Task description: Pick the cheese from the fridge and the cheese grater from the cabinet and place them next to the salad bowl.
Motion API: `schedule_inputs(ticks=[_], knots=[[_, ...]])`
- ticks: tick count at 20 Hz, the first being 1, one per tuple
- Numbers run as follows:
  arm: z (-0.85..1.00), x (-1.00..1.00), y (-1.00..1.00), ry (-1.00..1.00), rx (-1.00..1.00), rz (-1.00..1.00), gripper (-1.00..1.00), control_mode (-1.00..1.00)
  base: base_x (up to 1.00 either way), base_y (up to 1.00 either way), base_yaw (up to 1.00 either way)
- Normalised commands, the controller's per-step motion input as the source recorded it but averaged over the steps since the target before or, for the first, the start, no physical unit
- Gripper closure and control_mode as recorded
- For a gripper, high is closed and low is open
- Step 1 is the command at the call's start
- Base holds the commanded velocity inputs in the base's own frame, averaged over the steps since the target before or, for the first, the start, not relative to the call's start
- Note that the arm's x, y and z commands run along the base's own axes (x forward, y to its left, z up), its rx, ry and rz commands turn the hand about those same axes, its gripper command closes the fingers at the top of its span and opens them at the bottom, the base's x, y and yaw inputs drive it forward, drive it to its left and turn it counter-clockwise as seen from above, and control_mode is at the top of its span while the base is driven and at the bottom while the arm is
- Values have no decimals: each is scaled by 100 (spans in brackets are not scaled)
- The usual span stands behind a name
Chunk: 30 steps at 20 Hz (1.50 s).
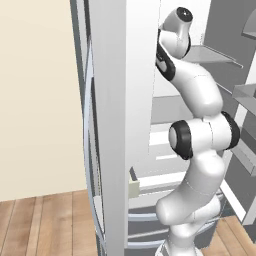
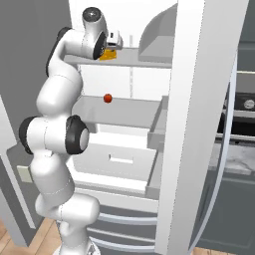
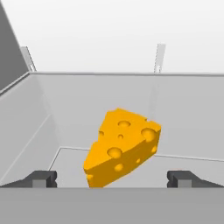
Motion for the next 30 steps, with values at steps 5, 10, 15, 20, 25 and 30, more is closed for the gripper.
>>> schedule_inputs(ticks=[5, 10, 15, 20, 25, 30], knots=[[-2, 17, 1, 0, 0, 0, -100, -100, 0, 0, 0], [-13, 8, 0, 2, 0, 0, -100, -100, 0, 0, 0], [-23, 9, 0, 4, 1, 0, -100, -100, 0, 0, 0], [-12, 18, 0, 0, 1, 0, -100, -100, 0, 0, 0], [-3, 20, 1, 0, 0, 0, -100, -100, 0, 0, 0], [0, 24, 4, 0, 0, -2, -100, -100, 0, 0, 0]])
